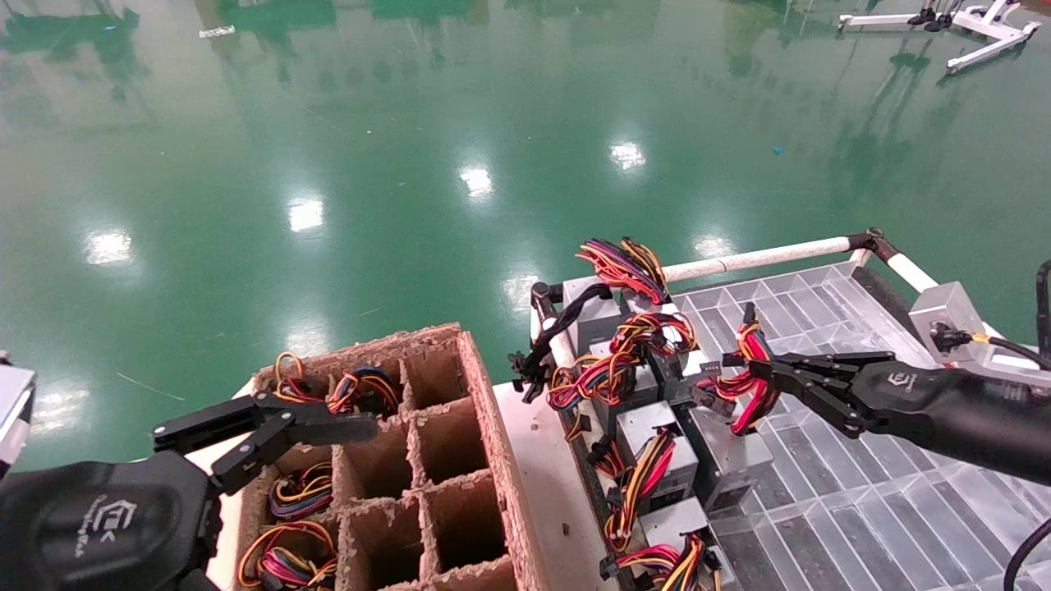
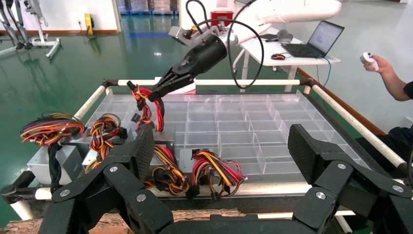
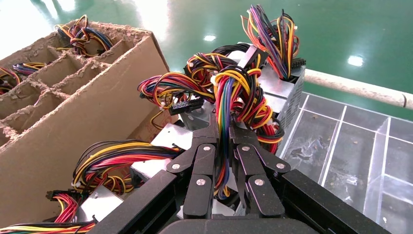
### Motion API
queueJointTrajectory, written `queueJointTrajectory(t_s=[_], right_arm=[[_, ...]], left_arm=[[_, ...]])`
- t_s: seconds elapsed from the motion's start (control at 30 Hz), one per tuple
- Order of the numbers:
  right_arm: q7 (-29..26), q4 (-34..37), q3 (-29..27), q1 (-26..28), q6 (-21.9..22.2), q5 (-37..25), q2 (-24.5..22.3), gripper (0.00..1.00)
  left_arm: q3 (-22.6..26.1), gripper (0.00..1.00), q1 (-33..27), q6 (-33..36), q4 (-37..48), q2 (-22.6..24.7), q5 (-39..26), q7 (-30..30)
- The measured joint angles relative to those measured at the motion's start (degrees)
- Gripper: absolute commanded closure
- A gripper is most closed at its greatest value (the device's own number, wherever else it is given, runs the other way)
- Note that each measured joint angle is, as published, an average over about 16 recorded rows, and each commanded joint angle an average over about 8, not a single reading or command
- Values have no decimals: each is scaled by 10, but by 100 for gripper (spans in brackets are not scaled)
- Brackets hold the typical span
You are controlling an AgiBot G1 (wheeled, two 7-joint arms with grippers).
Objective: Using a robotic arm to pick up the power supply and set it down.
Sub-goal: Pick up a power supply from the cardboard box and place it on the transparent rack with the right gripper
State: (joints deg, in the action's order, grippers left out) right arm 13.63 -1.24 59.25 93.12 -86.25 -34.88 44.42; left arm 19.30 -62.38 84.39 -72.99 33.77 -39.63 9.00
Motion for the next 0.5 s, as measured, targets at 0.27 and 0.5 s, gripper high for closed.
queueJointTrajectory(t_s=[0.27, 0.5], right_arm=[[-2, 2, 2, -1, -2, -2, 4, 0], [-2, 1, 1, -1, -2, -2, 4, 0]], left_arm=[[0, 0, 0, 0, 0, 0, 0, 0], [0, 0, 0, 0, 0, 0, 0, 0]])
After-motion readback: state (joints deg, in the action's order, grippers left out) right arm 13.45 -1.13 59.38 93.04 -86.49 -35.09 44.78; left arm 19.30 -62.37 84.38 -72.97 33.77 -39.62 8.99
